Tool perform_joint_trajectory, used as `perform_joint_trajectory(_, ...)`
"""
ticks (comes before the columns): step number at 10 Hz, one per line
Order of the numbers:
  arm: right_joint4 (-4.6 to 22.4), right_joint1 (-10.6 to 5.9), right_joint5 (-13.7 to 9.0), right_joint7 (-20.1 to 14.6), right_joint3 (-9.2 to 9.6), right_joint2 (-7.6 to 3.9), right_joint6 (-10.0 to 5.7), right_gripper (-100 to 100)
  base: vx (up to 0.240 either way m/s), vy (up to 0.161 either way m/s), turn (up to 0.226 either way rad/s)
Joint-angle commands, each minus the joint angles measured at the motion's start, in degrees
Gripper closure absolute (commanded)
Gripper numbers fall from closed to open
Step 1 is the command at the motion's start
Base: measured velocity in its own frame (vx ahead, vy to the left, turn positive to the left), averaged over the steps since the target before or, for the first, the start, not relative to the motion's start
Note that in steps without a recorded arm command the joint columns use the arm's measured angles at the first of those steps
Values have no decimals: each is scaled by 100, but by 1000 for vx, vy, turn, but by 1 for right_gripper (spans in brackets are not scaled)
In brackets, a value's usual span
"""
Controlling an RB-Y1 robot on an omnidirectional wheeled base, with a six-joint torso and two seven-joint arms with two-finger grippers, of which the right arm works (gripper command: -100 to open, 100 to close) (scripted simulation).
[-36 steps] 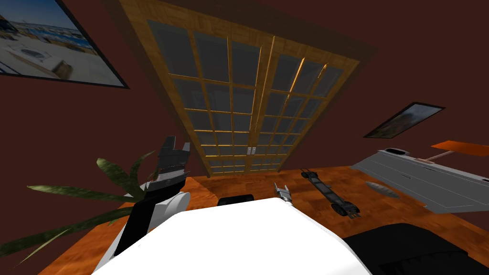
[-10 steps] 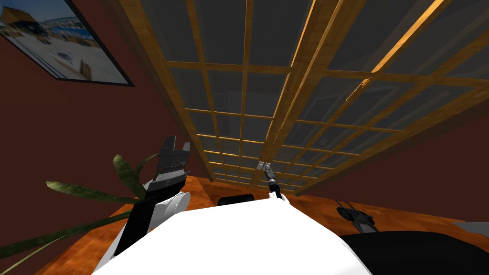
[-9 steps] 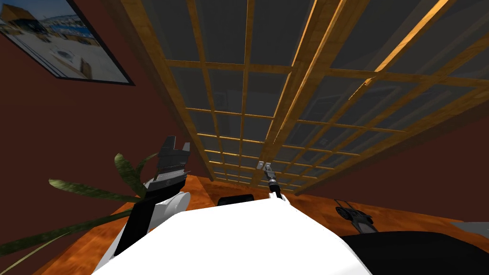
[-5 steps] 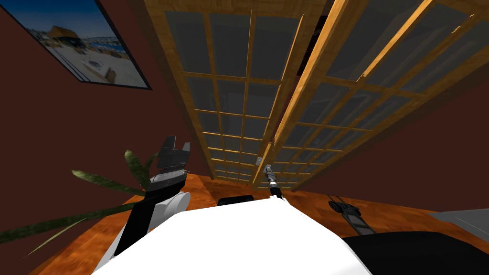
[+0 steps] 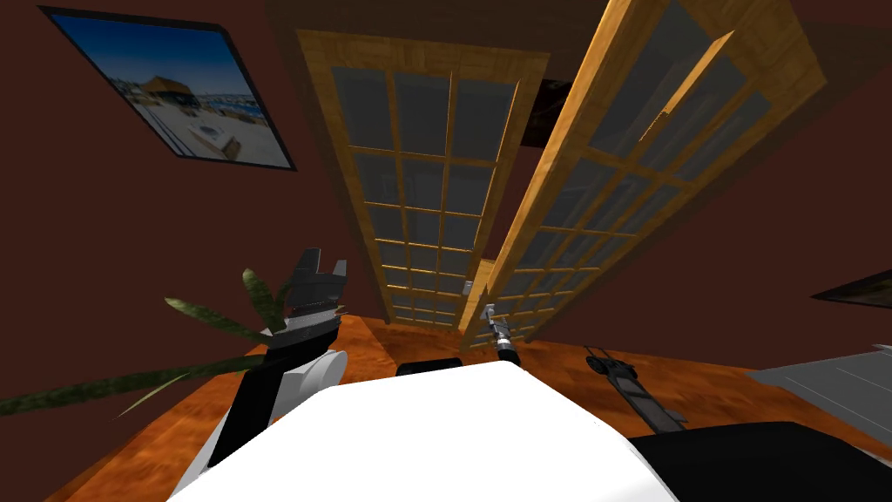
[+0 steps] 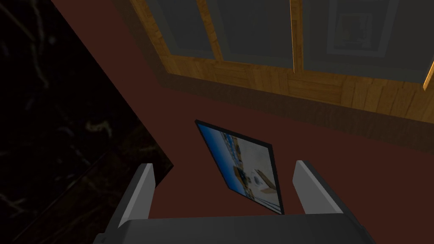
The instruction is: Pull the door open
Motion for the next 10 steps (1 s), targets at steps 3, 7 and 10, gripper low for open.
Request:
perform_joint_trajectory(3,119,231,-137,-360,-87,-117,132,100,-110,-4,-15)
perform_joint_trajectory(7,130,254,-162,-442,-88,-126,133,100,-64,2,-8)
perform_joint_trajectory(10,162,321,-238,-690,-89,-154,135,100,-45,-9,20)
